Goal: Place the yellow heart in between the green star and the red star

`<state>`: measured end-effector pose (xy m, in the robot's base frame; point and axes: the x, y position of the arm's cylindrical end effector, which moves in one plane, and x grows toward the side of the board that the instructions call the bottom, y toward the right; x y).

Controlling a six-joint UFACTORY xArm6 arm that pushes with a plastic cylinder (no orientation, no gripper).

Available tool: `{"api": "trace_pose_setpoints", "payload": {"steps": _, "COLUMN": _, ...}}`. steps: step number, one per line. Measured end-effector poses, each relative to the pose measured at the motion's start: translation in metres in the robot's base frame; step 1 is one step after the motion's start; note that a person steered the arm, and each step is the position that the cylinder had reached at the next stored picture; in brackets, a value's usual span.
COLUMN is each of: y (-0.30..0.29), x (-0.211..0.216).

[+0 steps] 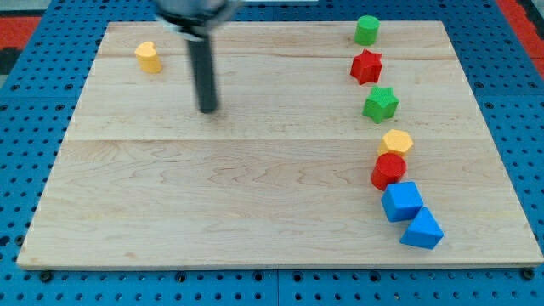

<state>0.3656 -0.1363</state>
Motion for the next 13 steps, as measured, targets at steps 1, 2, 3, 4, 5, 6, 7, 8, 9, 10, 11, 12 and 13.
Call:
{"api": "trace_pose_setpoints", "payload": {"steps": 1, "y": -0.067, "x": -0.056}}
{"api": "trace_pose_setpoints", "payload": {"steps": 2, "y": -0.104, "x": -0.092}}
{"api": "trace_pose_setpoints", "payload": {"steps": 3, "y": -0.047, "x": -0.102}}
{"api": "trace_pose_setpoints", "payload": {"steps": 4, "y": 0.016, "x": -0.068}}
{"api": "trace_pose_setpoints", "payload": {"steps": 5, "y": 0.071, "x": -0.049}}
{"api": "trace_pose_setpoints", "payload": {"steps": 6, "y": 0.023, "x": -0.072}}
{"api": "trace_pose_setpoints", "payload": {"steps": 7, "y": 0.041, "x": -0.082}}
{"api": "trace_pose_setpoints", "payload": {"steps": 8, "y": 0.112, "x": -0.068}}
{"api": "trace_pose_setpoints", "payload": {"steps": 9, "y": 0.159, "x": -0.046}}
{"api": "trace_pose_setpoints", "payload": {"steps": 10, "y": 0.197, "x": -0.037}}
{"api": "trace_pose_setpoints", "payload": {"steps": 11, "y": 0.214, "x": -0.041}}
{"api": "trace_pose_setpoints", "payload": {"steps": 12, "y": 0.246, "x": -0.030}}
{"api": "trace_pose_setpoints", "payload": {"steps": 13, "y": 0.268, "x": -0.024}}
